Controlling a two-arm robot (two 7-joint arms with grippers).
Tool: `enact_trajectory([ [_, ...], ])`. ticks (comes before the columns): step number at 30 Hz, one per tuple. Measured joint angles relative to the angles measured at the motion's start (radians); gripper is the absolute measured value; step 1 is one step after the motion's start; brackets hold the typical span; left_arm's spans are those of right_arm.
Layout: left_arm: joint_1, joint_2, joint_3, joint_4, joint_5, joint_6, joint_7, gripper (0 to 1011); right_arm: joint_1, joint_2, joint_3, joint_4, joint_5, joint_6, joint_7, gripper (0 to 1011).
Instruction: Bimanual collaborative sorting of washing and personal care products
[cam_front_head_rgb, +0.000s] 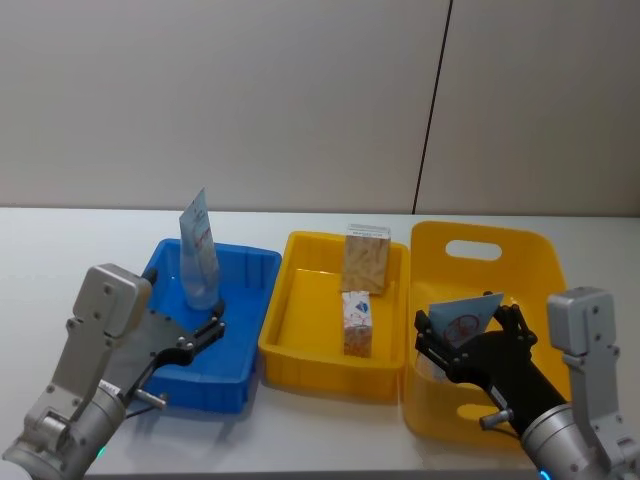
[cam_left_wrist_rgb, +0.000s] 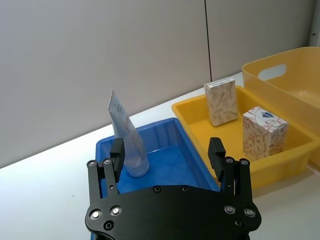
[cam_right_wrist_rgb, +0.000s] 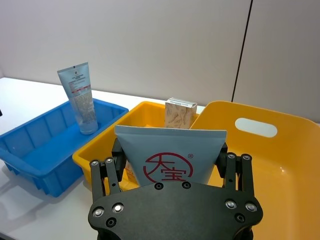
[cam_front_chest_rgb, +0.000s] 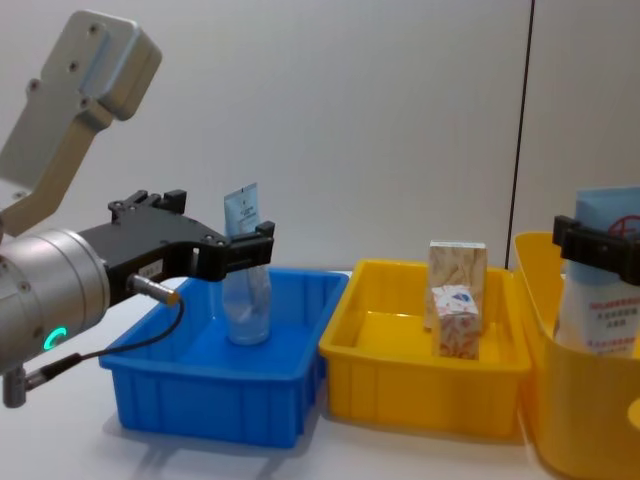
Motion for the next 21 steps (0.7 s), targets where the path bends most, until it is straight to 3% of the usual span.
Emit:
enact_trajectory([
  [21, 0.003, 0.001, 0.001, -0.004, 0.003, 0.001, 0.006, 1001, 0.000, 0.000, 0.001, 0.000, 0.000, 0.000, -0.001, 1005],
])
